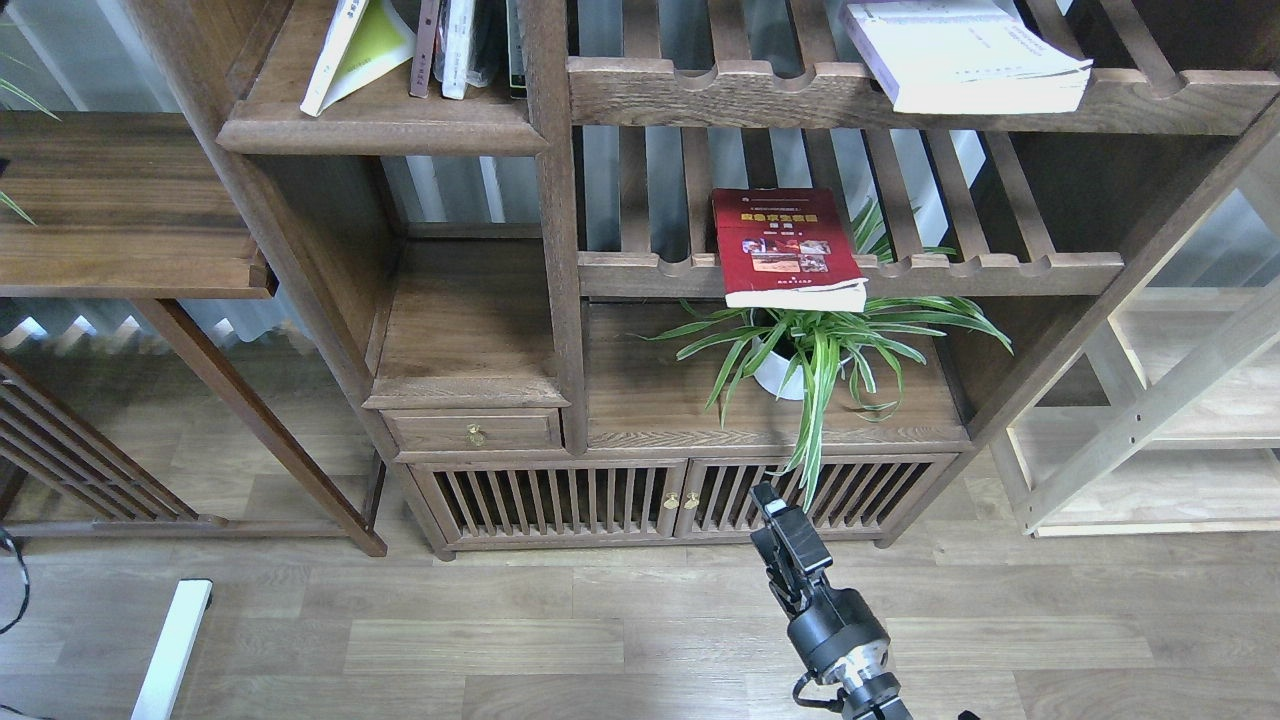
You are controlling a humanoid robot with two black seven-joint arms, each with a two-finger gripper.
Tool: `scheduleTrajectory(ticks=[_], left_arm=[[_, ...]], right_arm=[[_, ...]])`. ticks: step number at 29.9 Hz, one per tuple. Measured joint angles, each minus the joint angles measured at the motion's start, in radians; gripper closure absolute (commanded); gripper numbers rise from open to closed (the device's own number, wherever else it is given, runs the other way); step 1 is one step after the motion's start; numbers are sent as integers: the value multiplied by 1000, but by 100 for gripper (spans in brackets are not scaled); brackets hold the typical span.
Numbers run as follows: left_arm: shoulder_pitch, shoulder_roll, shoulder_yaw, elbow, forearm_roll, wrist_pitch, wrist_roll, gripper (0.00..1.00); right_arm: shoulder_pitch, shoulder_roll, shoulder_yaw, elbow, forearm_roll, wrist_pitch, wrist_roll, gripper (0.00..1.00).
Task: Organize books on shelf
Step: 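Raise the right gripper toward the bottom edge of the red book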
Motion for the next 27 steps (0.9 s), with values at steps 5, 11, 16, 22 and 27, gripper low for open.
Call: scheduleTrajectory(ticks=[5,11,16,22,27], left_arm=[[110,-5,1,-7,-120,-84,-75,1],[223,-23,-1,-9,-145,-170,-68,1],[301,-83,-30,-14,-158,-173,-62,1],[366,-195,-79,-5,-159,-173,-54,1],[452,-264,-78,-2,-160,-173,-42,1]], right_arm=[[0,0,4,-2,0,0,6,1],[0,0,8,-2,2,0,6,1],[5,0,29,1,13,0,2,1],[23,0,37,5,16,0,0,1],[40,-13,27,6,12,0,-1,1]])
